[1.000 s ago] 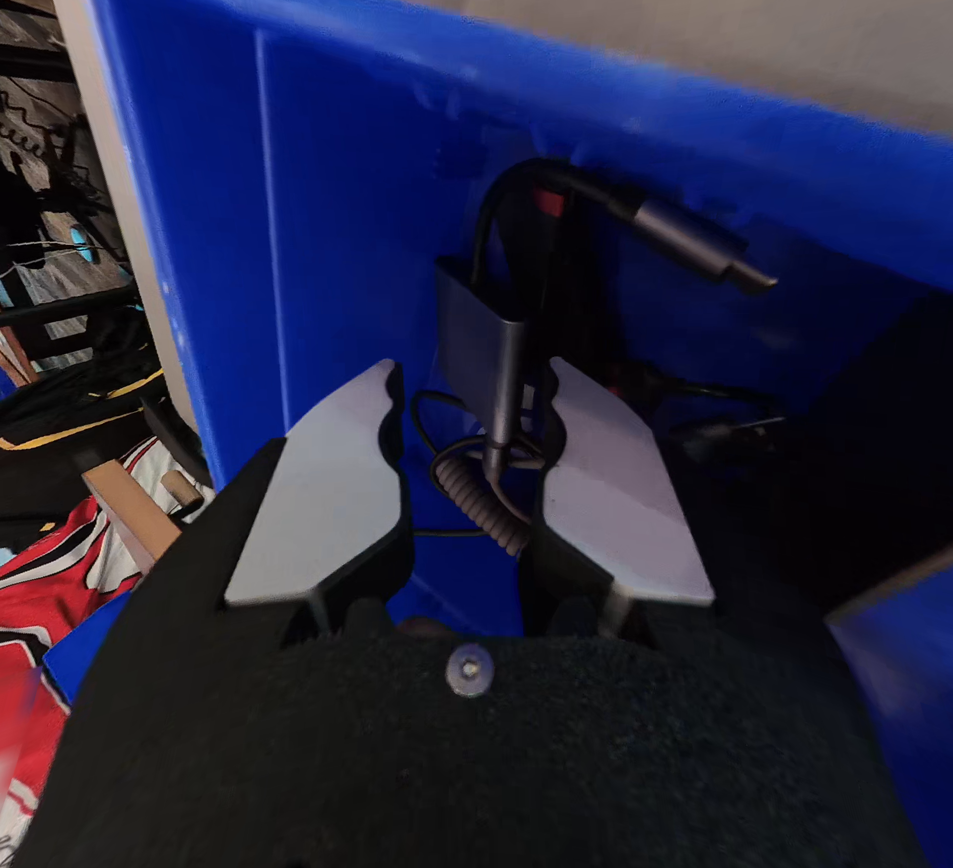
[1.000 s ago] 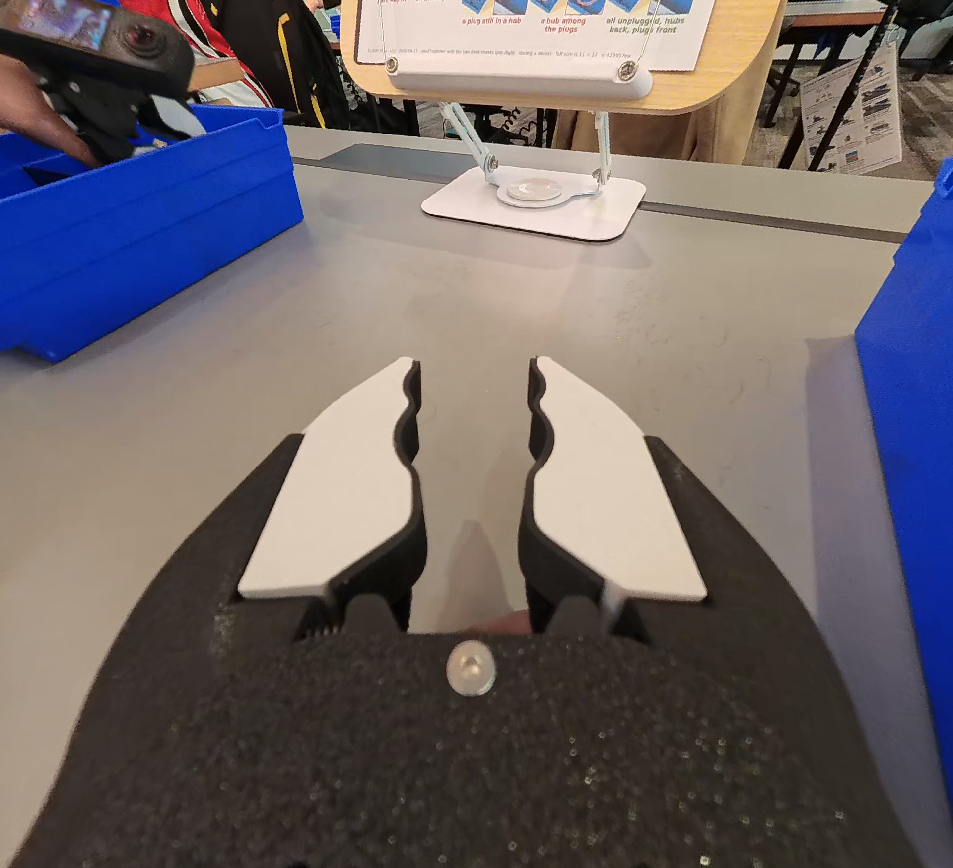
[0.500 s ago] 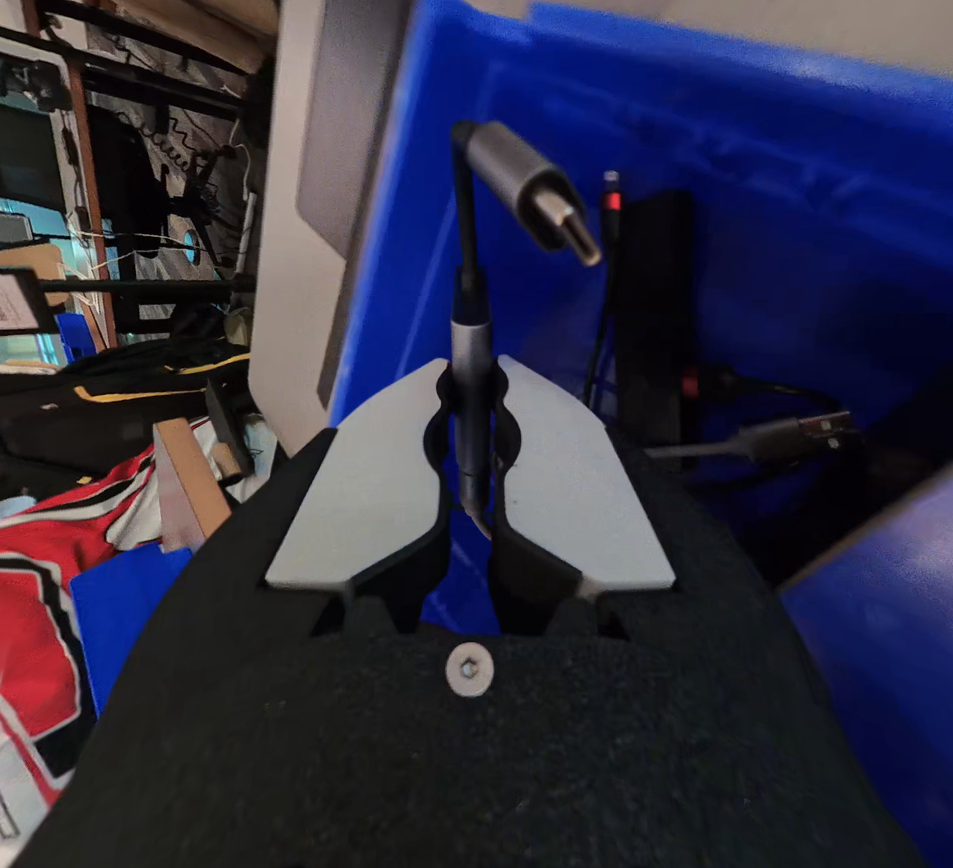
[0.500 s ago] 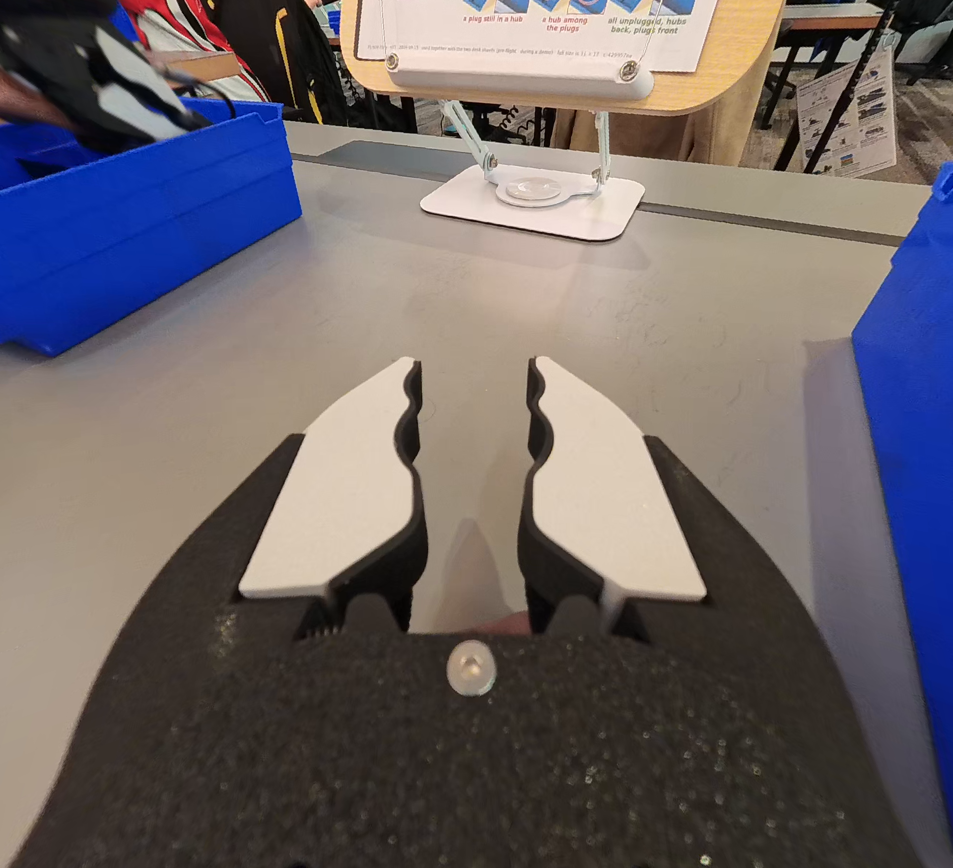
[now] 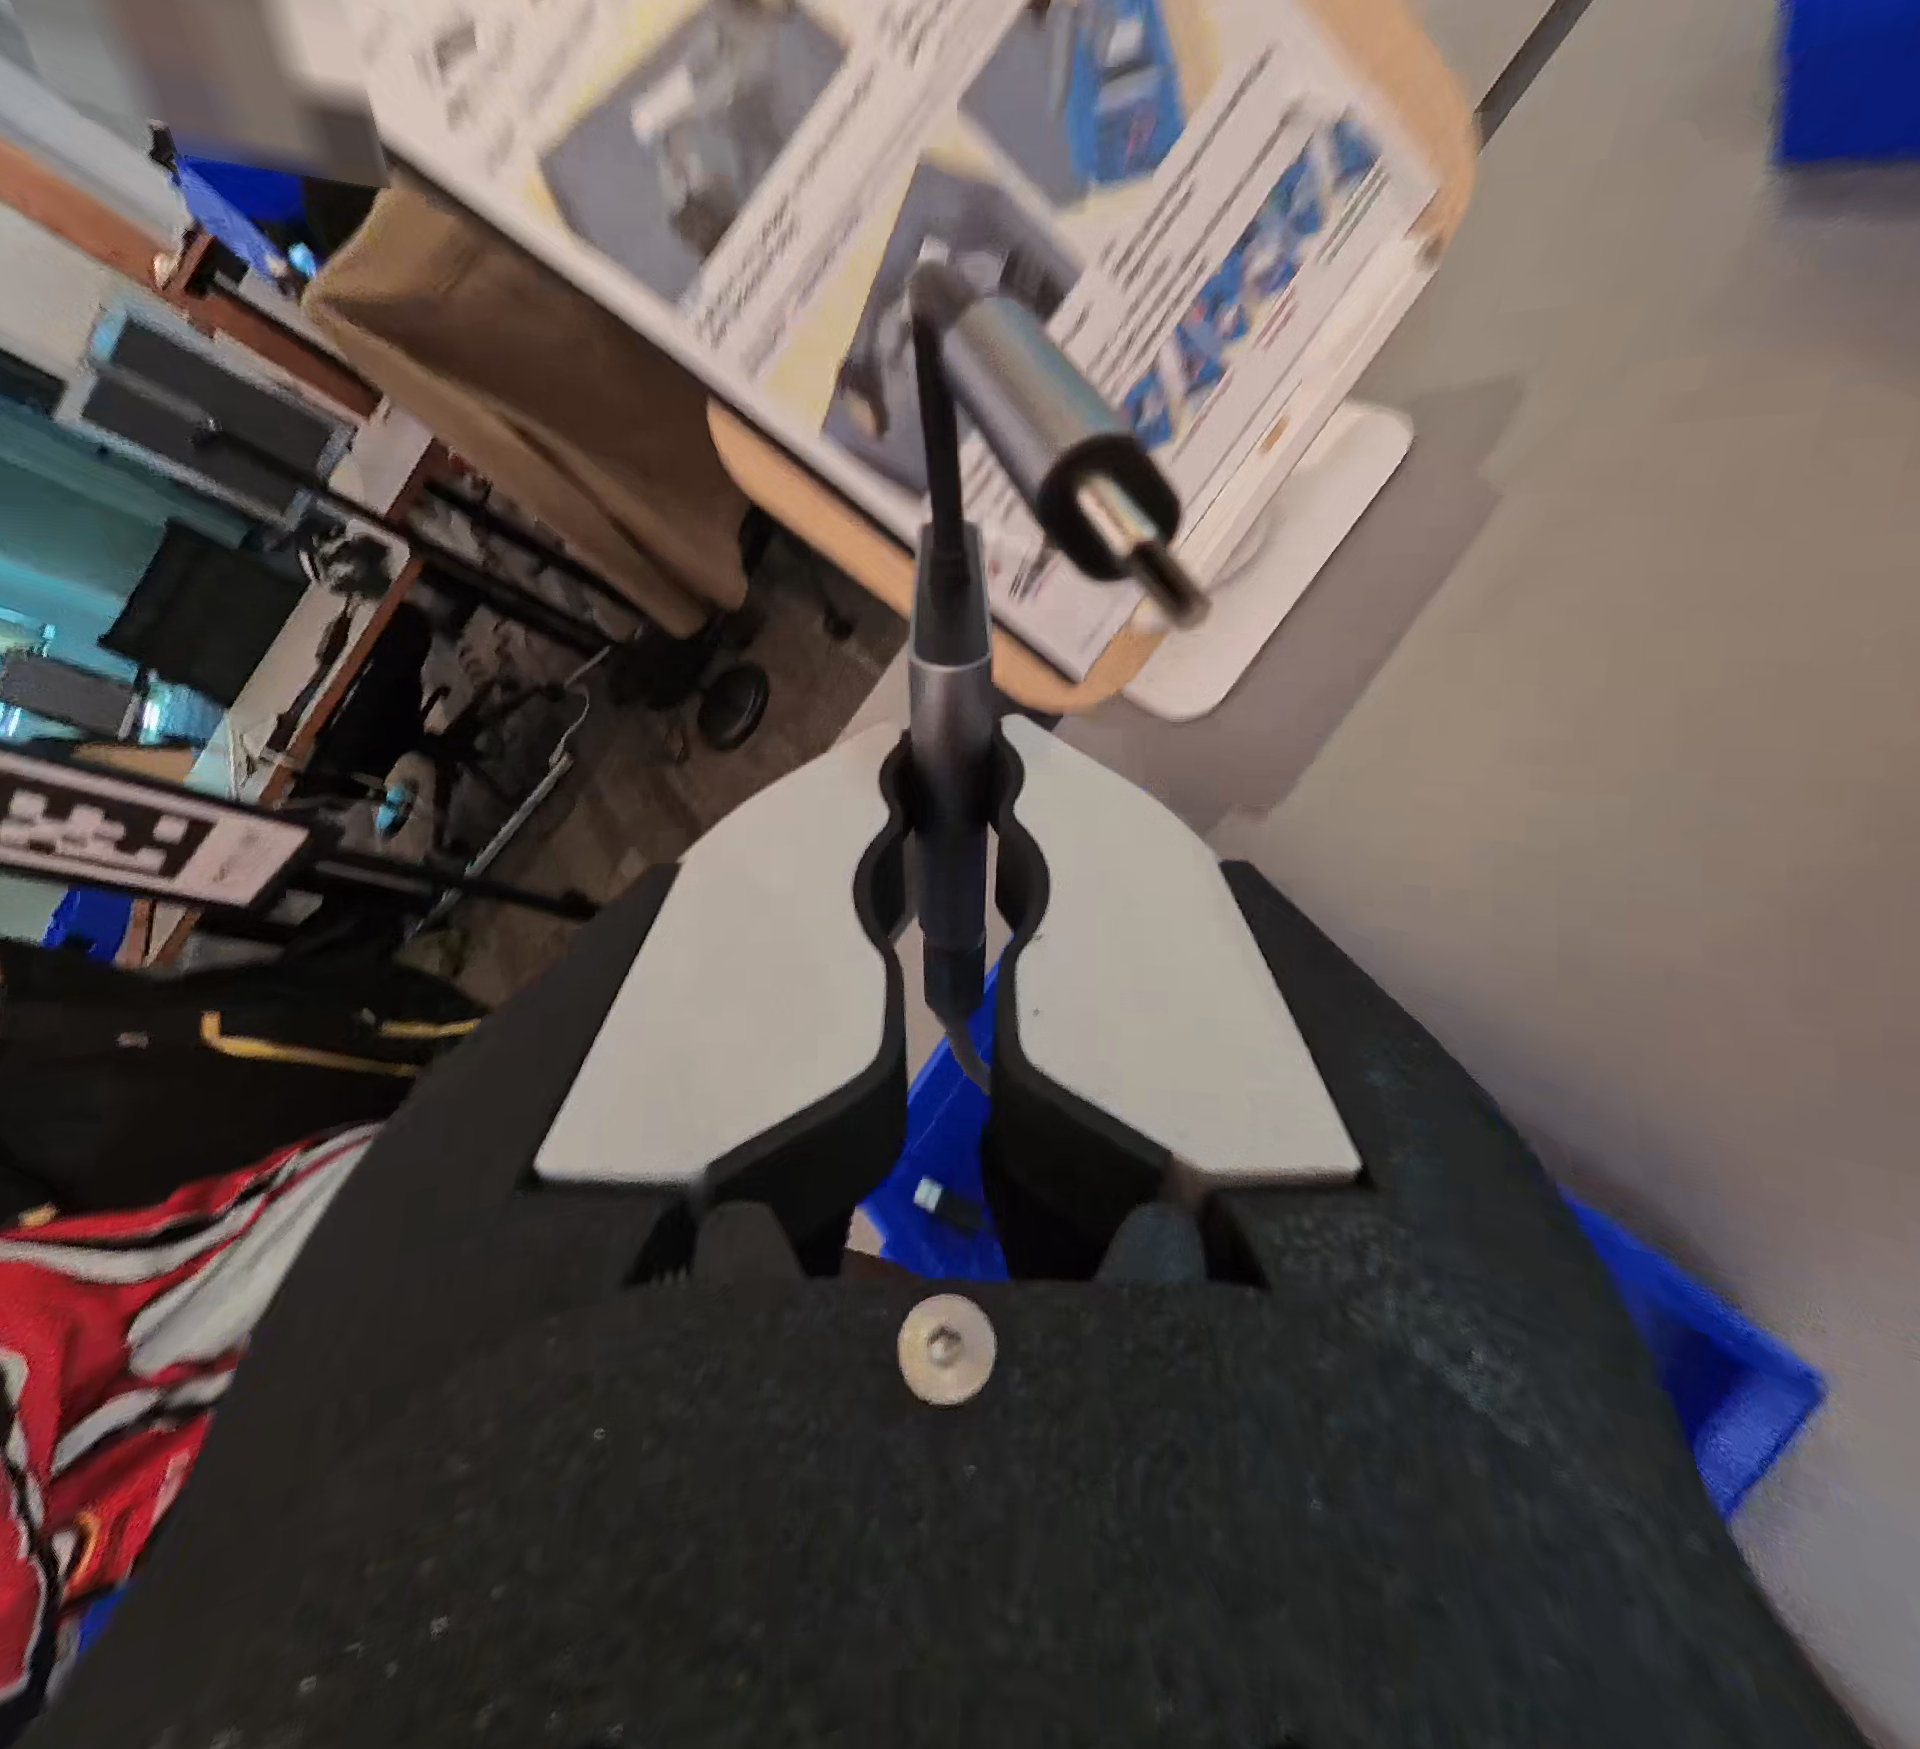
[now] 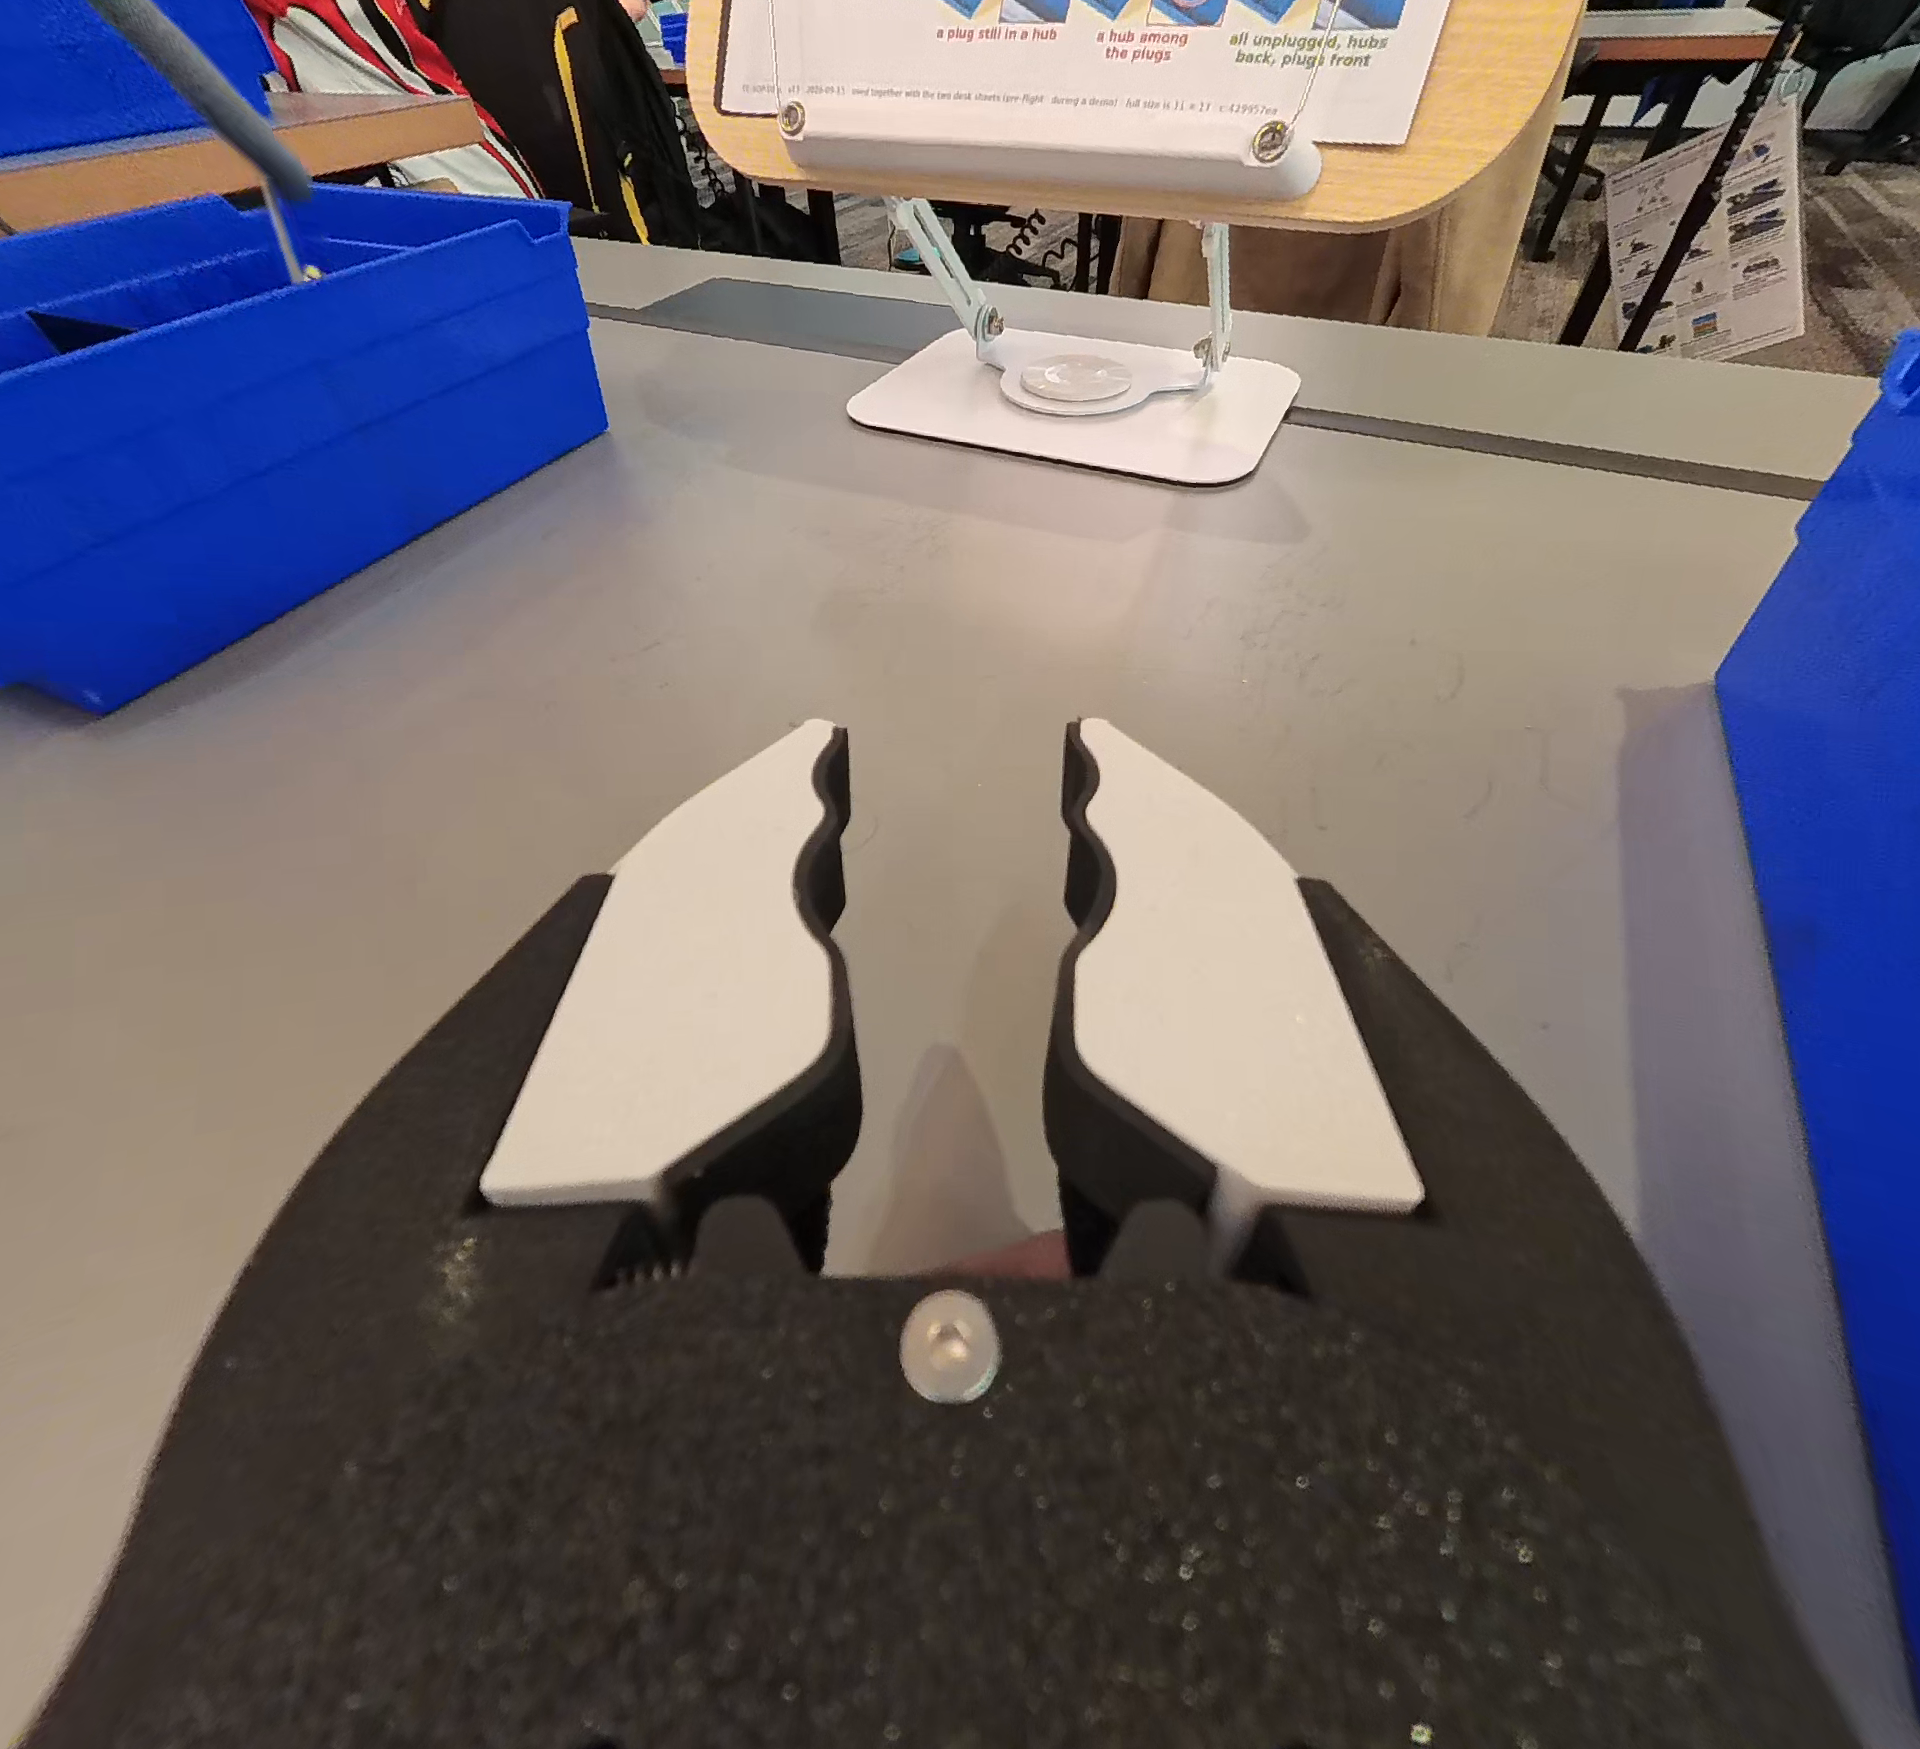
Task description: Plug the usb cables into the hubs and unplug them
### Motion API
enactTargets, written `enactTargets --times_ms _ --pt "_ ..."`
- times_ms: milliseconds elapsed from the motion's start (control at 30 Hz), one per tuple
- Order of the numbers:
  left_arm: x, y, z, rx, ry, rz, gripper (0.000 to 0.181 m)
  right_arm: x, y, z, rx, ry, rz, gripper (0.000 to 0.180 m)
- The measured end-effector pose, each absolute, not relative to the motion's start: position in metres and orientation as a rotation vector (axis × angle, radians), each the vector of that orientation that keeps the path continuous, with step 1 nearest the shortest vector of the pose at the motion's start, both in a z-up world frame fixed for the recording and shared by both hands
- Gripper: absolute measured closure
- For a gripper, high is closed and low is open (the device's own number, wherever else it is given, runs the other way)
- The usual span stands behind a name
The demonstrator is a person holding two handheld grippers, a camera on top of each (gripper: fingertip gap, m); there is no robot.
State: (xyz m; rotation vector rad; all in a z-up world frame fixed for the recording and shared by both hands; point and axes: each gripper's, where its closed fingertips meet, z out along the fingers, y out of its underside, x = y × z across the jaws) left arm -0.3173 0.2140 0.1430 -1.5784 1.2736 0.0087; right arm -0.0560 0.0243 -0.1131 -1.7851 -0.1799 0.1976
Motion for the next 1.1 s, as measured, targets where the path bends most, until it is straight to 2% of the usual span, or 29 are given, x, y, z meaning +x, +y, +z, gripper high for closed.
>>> enactTargets --times_ms 400,567,733,1100 --pt "-0.175 0.096 0.305 -1.233 1.378 -0.078 0.169 -0.055 0.022 -0.109 -1.754 -0.175 0.213 0.141" --pt "-0.134 0.066 0.329 -1.202 1.374 -0.192 0.169 -0.053 0.021 -0.107 -1.742 -0.163 0.231 0.141" --pt "-0.107 0.061 0.300 -1.273 1.305 -0.386 0.169 -0.048 0.020 -0.104 -1.721 -0.121 0.268 0.141" --pt "-0.109 0.098 0.101 -1.624 0.957 -0.876 0.169 -0.049 0.017 -0.099 -1.681 -0.134 0.275 0.141"
